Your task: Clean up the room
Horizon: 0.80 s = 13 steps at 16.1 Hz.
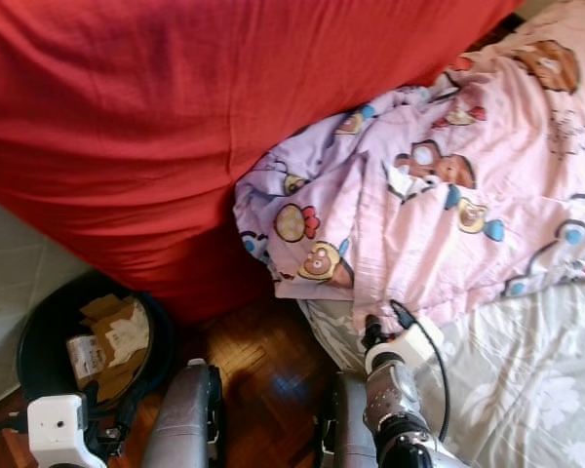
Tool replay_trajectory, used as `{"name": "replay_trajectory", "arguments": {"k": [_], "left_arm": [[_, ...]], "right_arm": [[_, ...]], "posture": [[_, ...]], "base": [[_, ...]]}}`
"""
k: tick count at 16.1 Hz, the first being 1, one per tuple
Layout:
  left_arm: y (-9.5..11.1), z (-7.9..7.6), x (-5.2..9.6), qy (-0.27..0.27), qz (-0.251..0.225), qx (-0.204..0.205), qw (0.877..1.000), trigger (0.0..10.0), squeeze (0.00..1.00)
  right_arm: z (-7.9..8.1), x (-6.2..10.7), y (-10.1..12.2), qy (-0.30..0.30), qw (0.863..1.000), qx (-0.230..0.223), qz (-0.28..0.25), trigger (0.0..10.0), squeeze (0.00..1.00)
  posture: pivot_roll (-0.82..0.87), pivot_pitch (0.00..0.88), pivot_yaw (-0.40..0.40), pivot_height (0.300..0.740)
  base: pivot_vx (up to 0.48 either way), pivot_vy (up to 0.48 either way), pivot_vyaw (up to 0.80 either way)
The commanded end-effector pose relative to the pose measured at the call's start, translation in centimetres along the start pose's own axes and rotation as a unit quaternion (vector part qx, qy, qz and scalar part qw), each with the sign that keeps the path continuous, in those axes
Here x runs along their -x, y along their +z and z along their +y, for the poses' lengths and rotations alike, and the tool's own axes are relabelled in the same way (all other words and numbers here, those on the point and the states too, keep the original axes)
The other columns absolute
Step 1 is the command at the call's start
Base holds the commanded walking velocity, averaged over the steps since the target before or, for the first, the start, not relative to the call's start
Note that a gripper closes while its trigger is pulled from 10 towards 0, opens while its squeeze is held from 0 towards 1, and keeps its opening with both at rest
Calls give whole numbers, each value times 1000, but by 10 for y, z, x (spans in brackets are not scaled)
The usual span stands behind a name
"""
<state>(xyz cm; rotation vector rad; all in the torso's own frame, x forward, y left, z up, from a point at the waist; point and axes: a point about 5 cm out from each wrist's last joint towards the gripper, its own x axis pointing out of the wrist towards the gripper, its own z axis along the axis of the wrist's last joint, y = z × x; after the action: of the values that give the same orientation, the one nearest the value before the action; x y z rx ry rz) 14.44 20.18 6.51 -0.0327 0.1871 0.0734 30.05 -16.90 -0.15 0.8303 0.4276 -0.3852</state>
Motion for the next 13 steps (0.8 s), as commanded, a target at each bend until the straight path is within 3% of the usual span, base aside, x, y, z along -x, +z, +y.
{"name": "replay_trajectory", "arguments": {"k": [1,4,5,6,7,8,13], "left_arm": [[-5,3,9,6,24,-10,1000,10000,0],[-3,4,11,8,28,-14,999,10000,0],[-3,4,11,7,29,-14,999,10000,0],[-3,3,11,7,30,-14,999,10000,0],[-3,3,10,7,31,-15,999,10000,0],[-3,3,10,6,31,-16,999,10000,0],[-3,6,4,10,30,-20,999,10000,0]], "right_arm": [[-11,5,-18,-22,998,-40,33,10000,0],[-2,4,-20,9,998,-43,40,10000,0],[0,4,-20,16,998,-40,41,8039,0],[1,4,-20,17,998,-40,41,8039,0],[2,4,-20,24,998,-42,40,1176,0],[3,4,-20,27,998,-40,42,0,0],[5,4,-22,39,998,-27,48,0,0]], "posture": [[260,424,13,636],[260,429,15,636],[260,429,15,636],[257,427,13,636],[256,425,13,636],[256,424,13,636],[255,395,12,636]], "base": [[0,0,0],[0,0,0],[0,0,0],[0,0,0],[0,0,0],[0,0,0],[0,0,0]]}}
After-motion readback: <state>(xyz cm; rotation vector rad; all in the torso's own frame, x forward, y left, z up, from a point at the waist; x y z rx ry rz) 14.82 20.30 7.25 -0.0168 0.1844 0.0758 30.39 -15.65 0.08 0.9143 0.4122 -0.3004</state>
